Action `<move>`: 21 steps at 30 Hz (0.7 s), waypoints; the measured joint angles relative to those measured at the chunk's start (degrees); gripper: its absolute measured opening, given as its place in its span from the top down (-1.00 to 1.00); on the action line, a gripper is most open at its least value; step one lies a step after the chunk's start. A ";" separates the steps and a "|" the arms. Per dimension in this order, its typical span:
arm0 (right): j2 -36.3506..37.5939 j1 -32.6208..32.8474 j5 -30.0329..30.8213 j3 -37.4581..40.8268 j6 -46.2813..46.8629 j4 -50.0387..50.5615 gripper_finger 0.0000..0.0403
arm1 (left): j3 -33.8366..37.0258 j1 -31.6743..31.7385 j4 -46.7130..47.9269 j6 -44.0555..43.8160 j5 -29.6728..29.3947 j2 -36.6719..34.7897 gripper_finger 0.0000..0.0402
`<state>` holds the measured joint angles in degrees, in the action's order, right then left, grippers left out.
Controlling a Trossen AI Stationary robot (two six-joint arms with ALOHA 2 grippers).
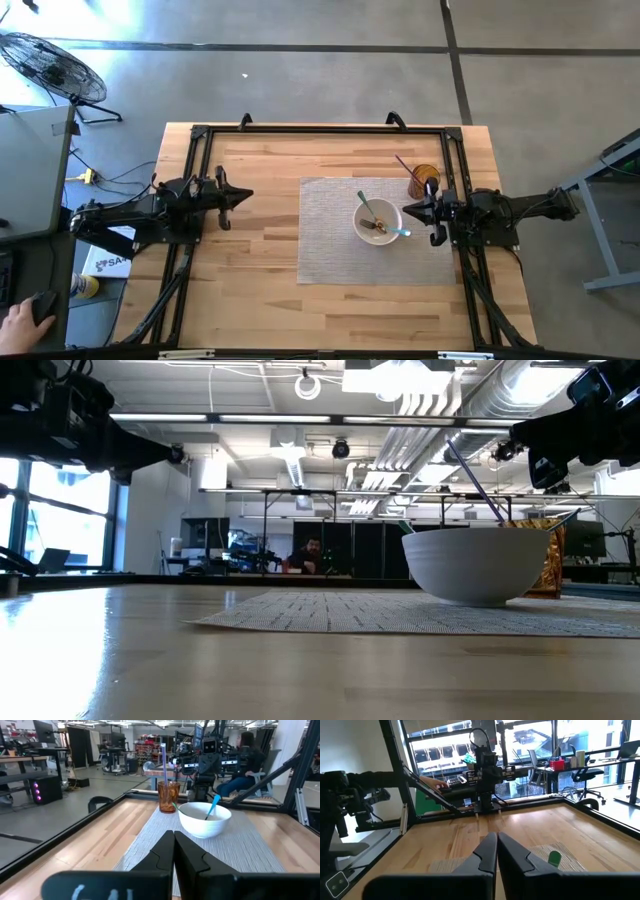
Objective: Pick & Place Utensil
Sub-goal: Return to Home Position
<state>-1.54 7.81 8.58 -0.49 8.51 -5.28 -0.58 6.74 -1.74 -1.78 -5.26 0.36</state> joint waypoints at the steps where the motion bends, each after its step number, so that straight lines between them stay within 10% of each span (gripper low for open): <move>1: 0.00 -0.01 0.02 0.00 0.01 0.00 0.97 | 0.00 0.00 0.00 0.00 0.00 0.00 1.00; 21: 0.00 -0.02 0.02 0.00 0.00 0.00 0.99 | 0.01 0.00 0.00 0.00 0.13 0.00 1.00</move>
<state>-1.54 7.79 8.60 -0.49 8.51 -5.28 -0.57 6.74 -1.74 -1.78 -5.13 0.36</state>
